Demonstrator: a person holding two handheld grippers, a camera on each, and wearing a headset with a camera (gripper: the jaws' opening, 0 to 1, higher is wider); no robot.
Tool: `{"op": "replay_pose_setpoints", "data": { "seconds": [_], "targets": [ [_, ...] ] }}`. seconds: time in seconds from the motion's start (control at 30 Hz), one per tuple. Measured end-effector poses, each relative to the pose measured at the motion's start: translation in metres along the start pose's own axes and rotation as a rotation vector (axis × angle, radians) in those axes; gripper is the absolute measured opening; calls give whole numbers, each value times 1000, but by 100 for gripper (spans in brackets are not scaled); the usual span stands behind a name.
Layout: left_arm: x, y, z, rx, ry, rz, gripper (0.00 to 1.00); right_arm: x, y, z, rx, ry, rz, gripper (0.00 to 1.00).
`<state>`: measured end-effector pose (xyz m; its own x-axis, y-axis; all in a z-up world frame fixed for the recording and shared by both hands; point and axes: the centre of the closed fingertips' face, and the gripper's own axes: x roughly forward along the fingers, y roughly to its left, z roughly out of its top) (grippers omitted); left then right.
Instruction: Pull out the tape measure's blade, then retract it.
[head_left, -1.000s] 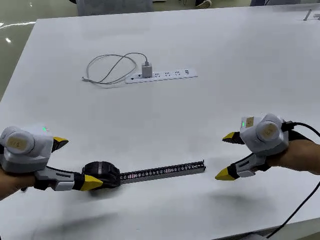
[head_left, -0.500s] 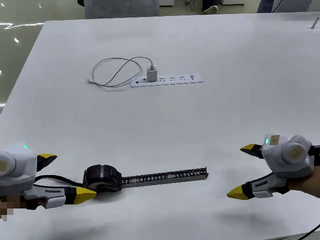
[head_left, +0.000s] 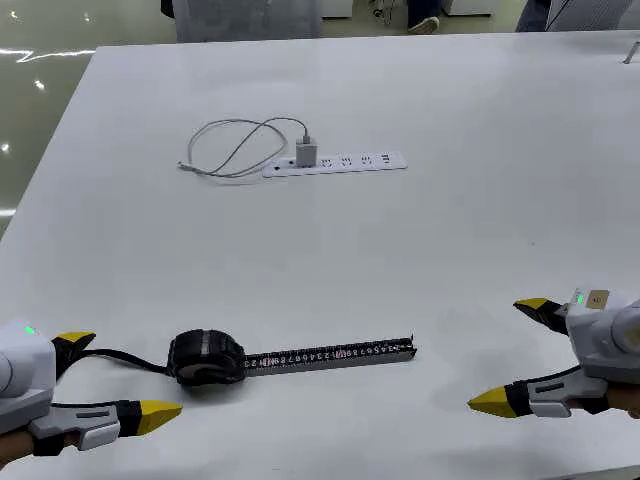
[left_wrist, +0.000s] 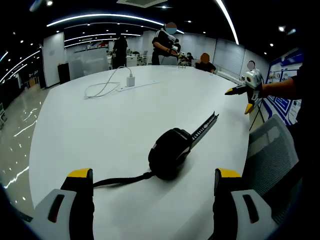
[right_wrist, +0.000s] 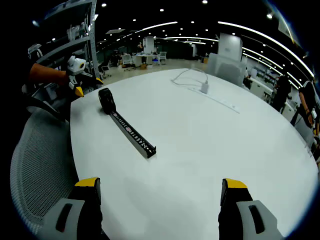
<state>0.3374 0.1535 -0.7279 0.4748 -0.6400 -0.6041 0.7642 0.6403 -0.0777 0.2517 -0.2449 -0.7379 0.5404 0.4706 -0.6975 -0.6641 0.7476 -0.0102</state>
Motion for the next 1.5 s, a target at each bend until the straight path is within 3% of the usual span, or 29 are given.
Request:
{"op": "replay_pose_setpoints", "data": {
  "seconds": [0.17, 0.23, 0.4, 0.63, 0.73, 1.5],
  "targets": [
    [-7, 0, 1, 20, -23, 27, 99, -8, 2, -1, 6, -19, -11, 99],
    [-9, -4, 2, -3, -38, 9, 99, -10, 4, -2, 4, -22, -22, 99],
    [-13, -6, -5, 24, -17, 24, 99, -16, 14, -2, 24, -46, 2, 99],
    [-18, -8, -14, 1, -6, 20, 99, -18, 13, -7, 20, -37, -5, 99],
    [-21, -8, -16, 18, 1, 21, 99, -20, 11, -8, 24, -41, -12, 99],
    [-21, -10, -13, 27, -5, 17, 99, -30, 13, -22, 21, -28, -22, 99]
  ]
}}
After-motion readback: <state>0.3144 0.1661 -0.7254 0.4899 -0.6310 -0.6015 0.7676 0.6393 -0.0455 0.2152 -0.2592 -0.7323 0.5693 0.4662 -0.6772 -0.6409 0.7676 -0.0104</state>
